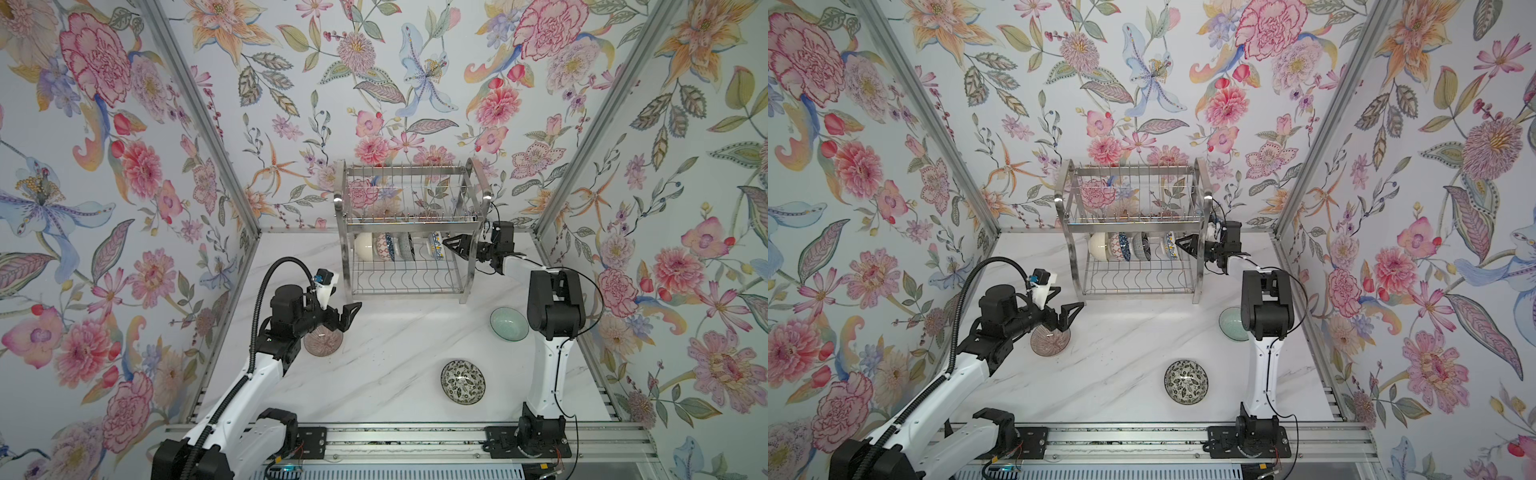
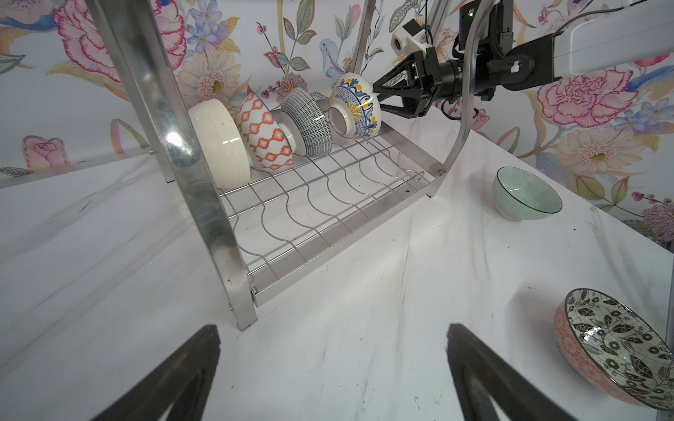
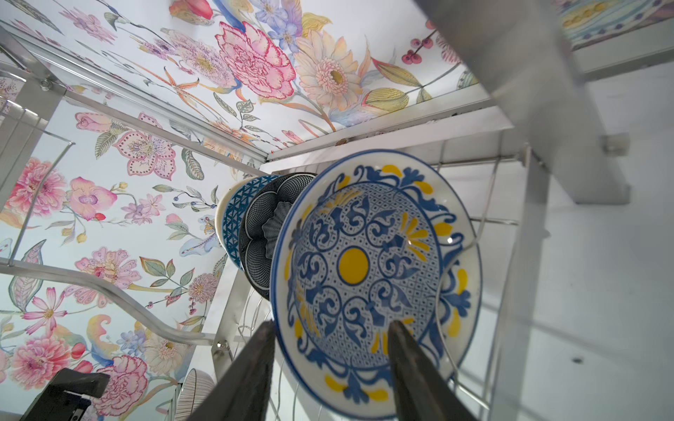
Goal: Load the bowls into the dish rack
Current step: 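Open the right gripper and draw it back out of the rack, then move the right gripper over the pale green bowl on the table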
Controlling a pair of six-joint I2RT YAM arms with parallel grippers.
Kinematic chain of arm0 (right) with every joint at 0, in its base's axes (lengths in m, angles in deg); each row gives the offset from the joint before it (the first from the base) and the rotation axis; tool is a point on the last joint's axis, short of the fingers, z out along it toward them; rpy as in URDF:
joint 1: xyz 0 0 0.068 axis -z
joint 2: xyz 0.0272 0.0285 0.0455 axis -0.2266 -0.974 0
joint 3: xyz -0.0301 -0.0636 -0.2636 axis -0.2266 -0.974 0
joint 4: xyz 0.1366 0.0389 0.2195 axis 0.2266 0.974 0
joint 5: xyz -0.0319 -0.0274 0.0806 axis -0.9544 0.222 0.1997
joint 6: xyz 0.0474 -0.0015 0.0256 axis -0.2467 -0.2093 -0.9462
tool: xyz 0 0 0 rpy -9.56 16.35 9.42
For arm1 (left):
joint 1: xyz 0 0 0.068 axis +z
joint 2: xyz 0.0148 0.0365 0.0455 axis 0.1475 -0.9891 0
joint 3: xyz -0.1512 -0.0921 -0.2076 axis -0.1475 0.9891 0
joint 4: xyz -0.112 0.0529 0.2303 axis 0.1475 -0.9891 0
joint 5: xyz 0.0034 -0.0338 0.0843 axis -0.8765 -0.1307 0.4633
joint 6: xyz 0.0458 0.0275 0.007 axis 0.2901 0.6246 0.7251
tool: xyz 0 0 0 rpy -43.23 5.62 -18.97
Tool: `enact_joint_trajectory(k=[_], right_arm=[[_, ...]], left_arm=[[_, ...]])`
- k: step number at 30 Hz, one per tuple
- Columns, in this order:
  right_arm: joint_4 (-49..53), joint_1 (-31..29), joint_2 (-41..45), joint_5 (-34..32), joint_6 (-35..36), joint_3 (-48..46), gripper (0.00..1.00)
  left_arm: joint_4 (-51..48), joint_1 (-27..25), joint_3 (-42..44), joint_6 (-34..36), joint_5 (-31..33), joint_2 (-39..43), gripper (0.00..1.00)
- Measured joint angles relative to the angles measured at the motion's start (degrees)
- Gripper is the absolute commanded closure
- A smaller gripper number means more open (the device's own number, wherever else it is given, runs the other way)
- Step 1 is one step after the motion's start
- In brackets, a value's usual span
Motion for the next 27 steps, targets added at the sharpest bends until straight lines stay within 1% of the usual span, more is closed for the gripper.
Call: enact_joint_trajectory(k=[7, 11, 16, 19, 24, 27], right_arm=[[-9.3, 2.0, 6.8, -4.2, -5.3, -10.4, 0.47], [-13.4, 2.7, 12.8, -9.4, -8.2, -17.4, 0.48], [-16.0, 4.1, 20.3, -18.3, -11.5, -25.3, 0.48], [-15.5, 4.7, 24.4, -24.7, -13.0, -29.0, 0.47], [-9.3, 4.6, 31.4, -38.0, -15.6, -33.2, 0.46], [-4.3, 4.4, 35.2, -44.6, -17.1, -35.2, 0.46]], left_arm=[[-0.6, -0.1, 0.0, 0.0, 3.8, 1.6, 0.01], [-0.6, -0.3, 0.0, 0.0, 7.5, 3.1, 0.01], [-0.7, -0.4, 0.0, -0.1, 12.3, 3.7, 0.01], [-1.4, -0.4, 0.0, -0.3, 14.9, 3.6, 0.01], [-2.4, -0.4, 0.0, -0.5, 17.9, 3.0, 0.01], [-2.8, -0.4, 0.0, -0.7, 18.5, 3.0, 0.01]])
